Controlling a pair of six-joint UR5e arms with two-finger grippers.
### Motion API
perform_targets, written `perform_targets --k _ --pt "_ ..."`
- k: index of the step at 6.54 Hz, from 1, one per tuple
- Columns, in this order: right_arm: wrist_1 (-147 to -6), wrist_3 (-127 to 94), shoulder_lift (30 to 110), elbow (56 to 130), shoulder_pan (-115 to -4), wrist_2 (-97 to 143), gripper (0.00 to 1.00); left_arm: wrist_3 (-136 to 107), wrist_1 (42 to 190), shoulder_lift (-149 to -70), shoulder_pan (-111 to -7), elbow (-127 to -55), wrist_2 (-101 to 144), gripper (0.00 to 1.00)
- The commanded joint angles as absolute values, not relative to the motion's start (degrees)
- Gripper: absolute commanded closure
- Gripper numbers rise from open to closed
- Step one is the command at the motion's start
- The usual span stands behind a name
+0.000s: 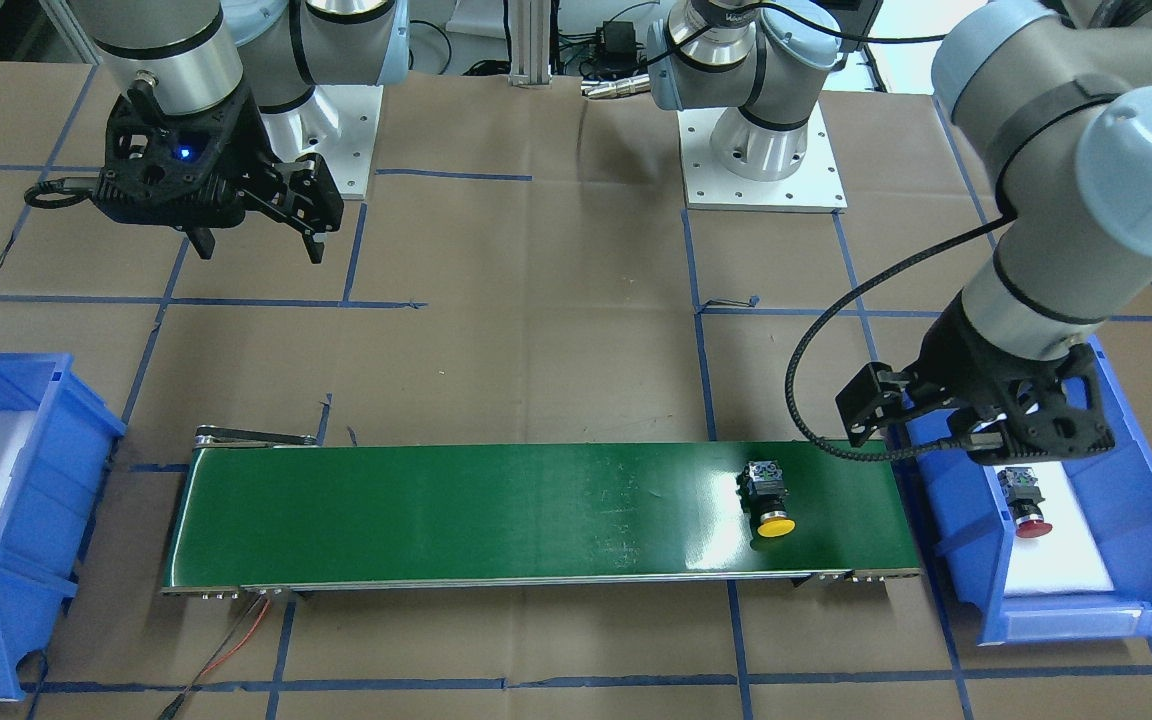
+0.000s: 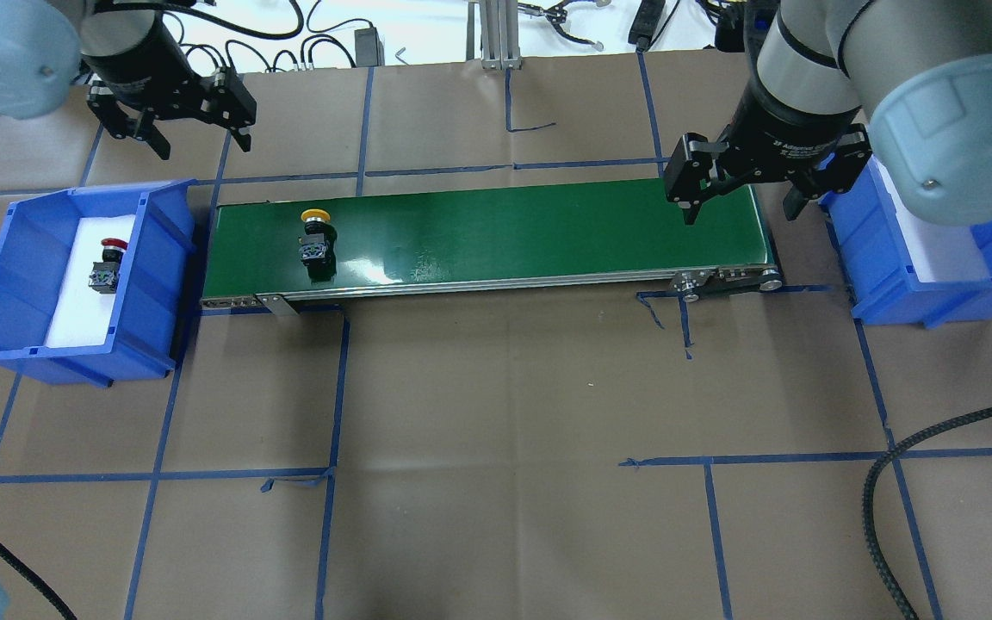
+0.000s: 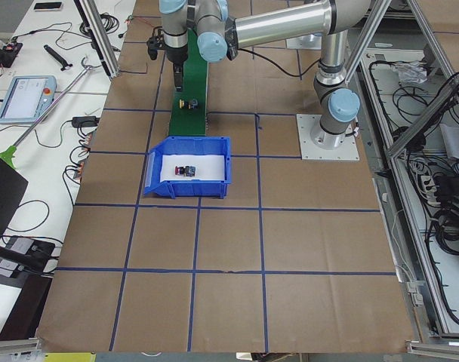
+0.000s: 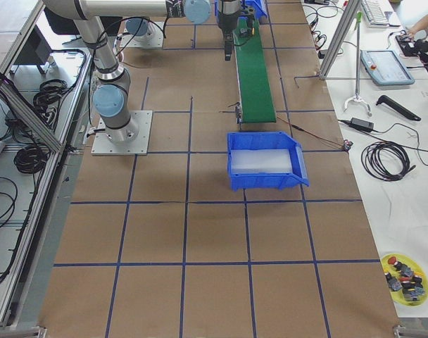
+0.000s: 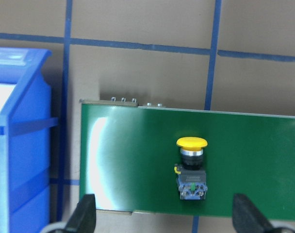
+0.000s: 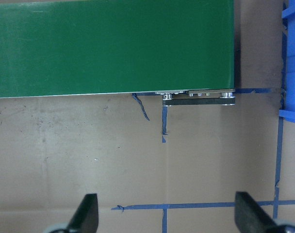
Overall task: Transport two buttons from left to right
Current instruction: 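Open the left gripper to release the yellow button on the belt, then move the left gripper back over the bin toward the red button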
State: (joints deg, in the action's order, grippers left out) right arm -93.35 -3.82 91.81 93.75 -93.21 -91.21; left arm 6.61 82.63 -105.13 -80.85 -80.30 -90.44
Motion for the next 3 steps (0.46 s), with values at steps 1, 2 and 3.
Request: perform_targets --k 1,2,3 --pt "-92.28 -3.34 91.67 93.69 -93.16 -91.32 0.00 18.40 85.34 -105.47 -72.74 -78.49 -90.09 0.00" --pt "-92.29 -3.34 91.93 93.52 -93.08 -91.32 0.00 25.33 85.34 -105.64 -68.60 -78.75 -90.17 0.00" --pt "-92.46 -3.34 91.76 93.43 -92.99 -91.32 0.00 28.79 85.25 -106.08 -64.20 -78.84 -90.18 0.00"
